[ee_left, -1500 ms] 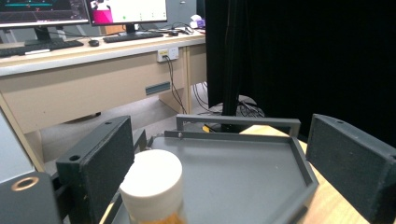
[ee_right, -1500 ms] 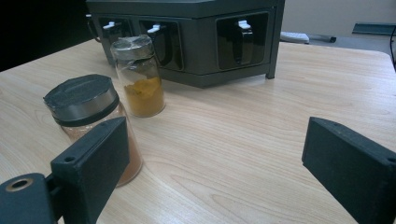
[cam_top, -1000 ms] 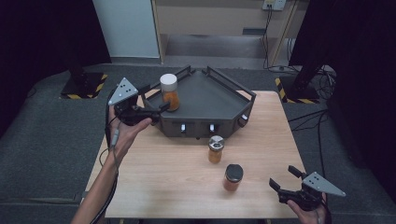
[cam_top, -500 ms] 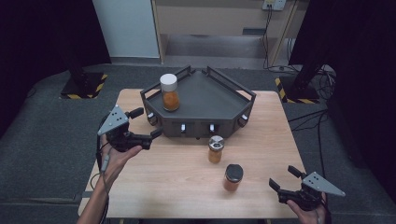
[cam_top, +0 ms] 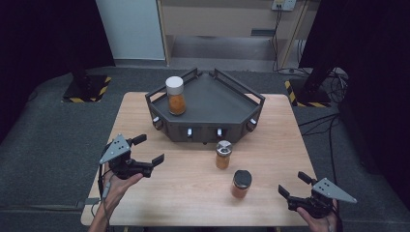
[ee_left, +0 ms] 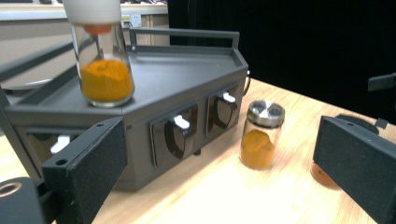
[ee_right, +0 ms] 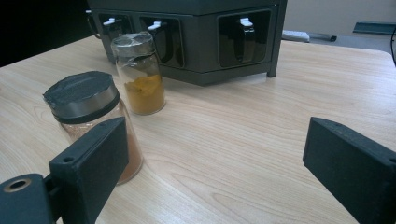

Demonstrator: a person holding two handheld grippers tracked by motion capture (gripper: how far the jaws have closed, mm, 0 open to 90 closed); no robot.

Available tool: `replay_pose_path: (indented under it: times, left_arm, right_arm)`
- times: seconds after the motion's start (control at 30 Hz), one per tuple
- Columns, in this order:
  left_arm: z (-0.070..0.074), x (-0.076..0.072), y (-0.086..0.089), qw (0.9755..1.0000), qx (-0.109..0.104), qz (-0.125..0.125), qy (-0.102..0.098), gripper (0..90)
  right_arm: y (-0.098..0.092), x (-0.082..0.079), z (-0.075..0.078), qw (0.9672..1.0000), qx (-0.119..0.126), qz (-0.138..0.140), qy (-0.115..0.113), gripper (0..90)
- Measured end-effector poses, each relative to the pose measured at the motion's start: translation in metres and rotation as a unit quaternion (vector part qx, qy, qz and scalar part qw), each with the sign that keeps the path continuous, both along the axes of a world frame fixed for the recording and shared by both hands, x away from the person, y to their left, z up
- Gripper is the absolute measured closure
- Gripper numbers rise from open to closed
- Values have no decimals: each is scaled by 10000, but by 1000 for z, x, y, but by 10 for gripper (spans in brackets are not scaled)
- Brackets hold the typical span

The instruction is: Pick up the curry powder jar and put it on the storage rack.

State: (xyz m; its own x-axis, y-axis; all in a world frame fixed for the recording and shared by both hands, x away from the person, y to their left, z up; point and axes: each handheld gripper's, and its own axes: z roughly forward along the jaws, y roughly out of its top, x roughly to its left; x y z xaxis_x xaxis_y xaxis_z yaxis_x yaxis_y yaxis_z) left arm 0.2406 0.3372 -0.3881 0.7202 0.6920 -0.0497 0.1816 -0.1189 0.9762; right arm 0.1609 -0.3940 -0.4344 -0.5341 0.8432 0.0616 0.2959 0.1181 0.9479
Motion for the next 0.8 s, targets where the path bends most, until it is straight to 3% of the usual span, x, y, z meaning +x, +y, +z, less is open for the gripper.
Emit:
replay_pose_path:
  times: [0.23,0.3,0.8]
  left_arm:
    - [-19,-9,3,10000,-28,-7,57,24]
    - [-25,-15,1,9999,101,7,57,25]
    - [-62,-27,9,9998,-48,-53,160,36]
  right_arm:
    - [0,0,0,10000,-5,2,1,71]
    - [0,0,0,10000,-11,5,-2,71]
    - [0,0,0,10000,-16,19,2,71]
